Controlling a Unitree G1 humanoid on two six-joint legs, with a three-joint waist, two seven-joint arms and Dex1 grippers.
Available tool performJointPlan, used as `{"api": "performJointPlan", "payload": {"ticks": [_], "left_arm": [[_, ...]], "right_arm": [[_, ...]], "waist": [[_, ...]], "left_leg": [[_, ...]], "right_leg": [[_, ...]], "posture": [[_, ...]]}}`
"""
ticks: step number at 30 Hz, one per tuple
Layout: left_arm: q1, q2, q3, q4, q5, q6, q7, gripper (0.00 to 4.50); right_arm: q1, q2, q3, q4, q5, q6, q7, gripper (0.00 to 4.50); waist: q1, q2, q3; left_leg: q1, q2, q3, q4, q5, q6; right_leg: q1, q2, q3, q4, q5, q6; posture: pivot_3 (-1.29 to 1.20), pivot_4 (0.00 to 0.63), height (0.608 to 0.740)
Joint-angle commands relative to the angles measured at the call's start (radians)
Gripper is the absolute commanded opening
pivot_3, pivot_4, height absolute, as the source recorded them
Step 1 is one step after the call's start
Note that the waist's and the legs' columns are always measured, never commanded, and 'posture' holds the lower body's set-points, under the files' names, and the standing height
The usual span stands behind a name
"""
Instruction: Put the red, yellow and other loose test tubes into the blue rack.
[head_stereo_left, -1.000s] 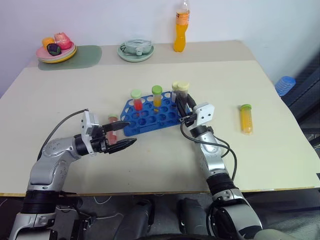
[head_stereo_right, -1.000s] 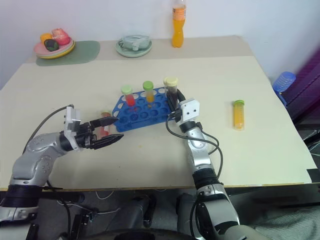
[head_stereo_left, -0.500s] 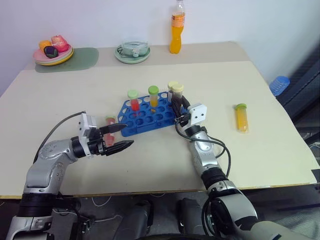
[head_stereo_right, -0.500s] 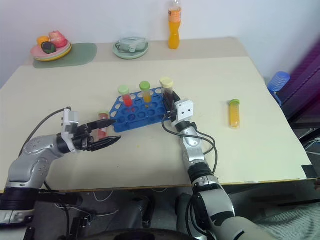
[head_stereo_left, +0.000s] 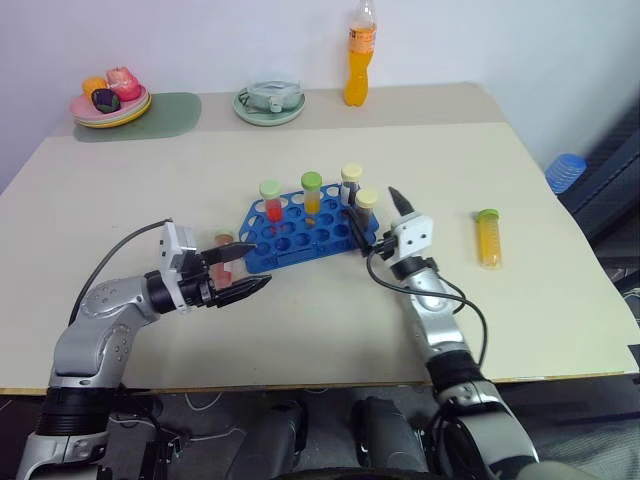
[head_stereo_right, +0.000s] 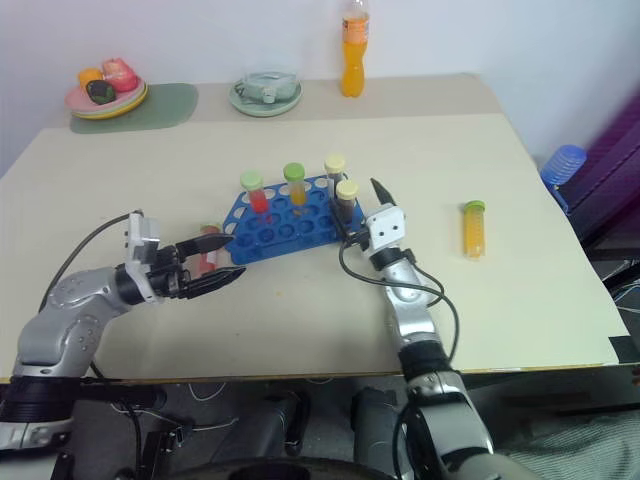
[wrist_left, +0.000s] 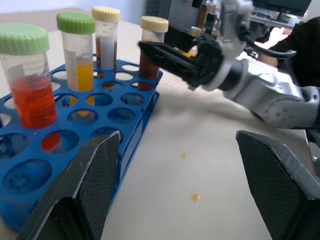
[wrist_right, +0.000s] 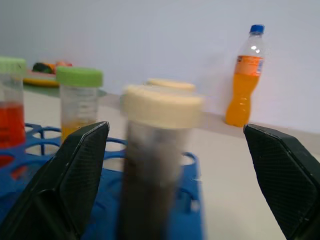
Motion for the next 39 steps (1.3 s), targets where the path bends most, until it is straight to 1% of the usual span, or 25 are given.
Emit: {"api": "performJointPlan", "payload": {"ticks": [1, 4, 5, 7, 8, 11, 12, 14, 16, 19, 22, 25, 29, 36, 37, 39], "left_arm": [[-0.019, -0.012, -0.012, -0.040, -0.011, 0.007, 0.009, 3.81], [-0.038, -0.015, -0.037, -0.032, 0.001, 0.002, -0.009, 3.81], [-0.048, -0.016, -0.050, -0.022, 0.009, -0.005, -0.021, 3.81], [-0.079, -0.019, -0.075, 0.003, 0.022, -0.018, -0.048, 3.81], [-0.093, -0.021, -0.086, 0.020, 0.028, -0.028, -0.064, 3.81], [-0.129, -0.037, -0.105, 0.064, 0.042, -0.049, -0.082, 3.81], [-0.142, -0.044, -0.112, 0.075, 0.045, -0.053, -0.086, 3.81], [-0.163, -0.057, -0.121, 0.090, 0.049, -0.057, -0.090, 3.81], [-0.174, -0.068, -0.126, 0.098, 0.053, -0.058, -0.093, 3.81], [-0.183, -0.081, -0.138, 0.101, 0.057, -0.059, -0.093, 3.81], [-0.184, -0.088, -0.142, 0.095, 0.056, -0.056, -0.093, 3.81], [-0.173, -0.087, -0.136, 0.085, 0.054, -0.054, -0.091, 3.81], [-0.148, -0.079, -0.127, 0.063, 0.050, -0.048, -0.081, 3.81], [-0.106, -0.060, -0.109, 0.022, 0.040, -0.035, -0.065, 3.81], [-0.102, -0.057, -0.106, 0.018, 0.039, -0.033, -0.064, 3.81], [-0.092, -0.051, -0.101, 0.014, 0.036, -0.033, -0.064, 3.81]], "right_arm": [[0.085, -0.104, 0.025, -0.368, -0.007, 0.220, 0.084, 4.41], [0.181, -0.235, -0.003, -0.642, 0.114, 0.557, 0.178, 4.41], [0.199, -0.294, -0.034, -0.724, 0.157, 0.708, 0.198, 4.41], [0.199, -0.423, -0.122, -0.833, 0.281, 0.989, 0.250, 4.41], [0.171, -0.488, -0.162, -0.842, 0.328, 1.139, 0.265, 4.41], [0.047, -0.613, -0.213, -0.753, 0.392, 1.400, 0.283, 4.41], [-0.011, -0.647, -0.209, -0.692, 0.384, 1.444, 0.280, 4.41], [-0.152, -0.686, -0.191, -0.542, 0.373, 1.585, 0.258, 4.41], [-0.284, -0.698, -0.161, -0.394, 0.358, 1.686, 0.238, 4.41], [-0.455, -0.697, -0.105, -0.145, 0.320, 1.742, 0.226, 4.41], [-0.600, -0.672, -0.065, 0.141, 0.269, 1.713, 0.210, 4.41], [-0.699, -0.654, -0.029, 0.351, 0.224, 1.657, 0.214, 4.41], [-0.780, -0.635, 0.008, 0.534, 0.177, 1.600, 0.232, 4.41], [-0.840, -0.599, 0.049, 0.731, 0.097, 1.488, 0.260, 4.41], [-0.845, -0.592, 0.050, 0.751, 0.091, 1.484, 0.263, 4.18], [-0.853, -0.576, 0.053, 0.781, 0.077, 1.484, 0.272, 3.59]], "waist": [[0.001, 0.000, 0.000], [0.002, 0.000, 0.000], [0.001, 0.001, 0.001], [0.004, 0.002, 0.002], [0.004, 0.002, 0.002], [0.000, 0.003, 0.003], [0.001, 0.003, 0.003], [-0.001, 0.002, 0.003], [0.001, 0.002, 0.003], [0.002, 0.002, 0.003], [0.001, 0.002, 0.003], [0.001, 0.002, 0.003], [0.000, 0.002, 0.004], [-0.003, 0.002, 0.004], [-0.003, 0.002, 0.004], [-0.003, 0.002, 0.004]], "left_leg": [[0.000, 0.000, 0.000, 0.000, 0.000, 0.000], [-0.001, 0.002, 0.002, 0.000, -0.001, 0.000], [-0.001, 0.002, 0.002, 0.000, -0.001, 0.001], [-0.003, 0.003, 0.004, 0.002, -0.002, 0.001], [-0.004, 0.003, 0.004, 0.004, -0.002, 0.002], [-0.007, 0.004, 0.006, 0.006, -0.003, 0.003], [-0.007, 0.005, 0.007, 0.006, -0.003, 0.003], [-0.008, 0.006, 0.007, 0.006, -0.003, 0.003], [-0.011, 0.006, 0.008, 0.007, -0.003, 0.004], [-0.015, 0.006, 0.008, 0.007, -0.003, 0.004], [-0.016, 0.005, 0.009, 0.008, -0.003, 0.004], [-0.016, 0.005, 0.010, 0.007, -0.003, 0.004], [-0.016, 0.005, 0.010, 0.007, -0.003, 0.003], [-0.016, 0.005, 0.011, 0.008, -0.003, 0.002], [-0.016, 0.005, 0.011, 0.008, -0.003, 0.003], [-0.015, 0.005, 0.011, 0.008, -0.003, 0.003]], "right_leg": [[0.000, 0.000, 0.000, 0.000, 0.000, 0.000], [0.000, 0.000, 0.000, 0.000, 0.000, 0.000], [0.000, 0.000, 0.000, -0.001, 0.000, 0.000], [0.000, 0.000, 0.000, -0.002, -0.001, -0.002], [0.000, 0.000, 0.000, -0.002, -0.002, -0.002], [-0.002, 0.000, 0.000, -0.003, -0.002, -0.002], [-0.002, 0.000, 0.000, -0.004, -0.002, -0.003], [-0.002, 0.000, -0.001, -0.004, -0.002, -0.003], [-0.005, 0.000, -0.001, -0.005, 0.000, -0.001], [-0.008, 0.000, -0.001, -0.006, 0.001, 0.000], [-0.008, -0.001, -0.001, -0.006, 0.001, 0.000], [-0.008, -0.001, -0.001, -0.008, 0.001, 0.000], [-0.008, -0.001, -0.001, -0.008, 0.002, 0.001], [-0.009, 0.000, 0.000, -0.006, 0.002, 0.001], [-0.009, 0.000, 0.000, -0.006, 0.002, 0.001], [-0.009, 0.000, 0.000, -0.005, 0.003, 0.001]], "posture": [[0.00, 0.150, 0.740], [0.00, 0.150, 0.740], [0.00, 0.150, 0.740], [0.00, 0.150, 0.740], [0.00, 0.150, 0.740], [0.00, 0.150, 0.740], [0.00, 0.150, 0.740], [0.00, 0.150, 0.740], [0.00, 0.150, 0.740], [0.00, 0.150, 0.740], [0.00, 0.150, 0.740], [0.00, 0.150, 0.740], [0.00, 0.150, 0.740], [0.00, 0.150, 0.740], [0.00, 0.150, 0.740], [0.00, 0.150, 0.740]]}}
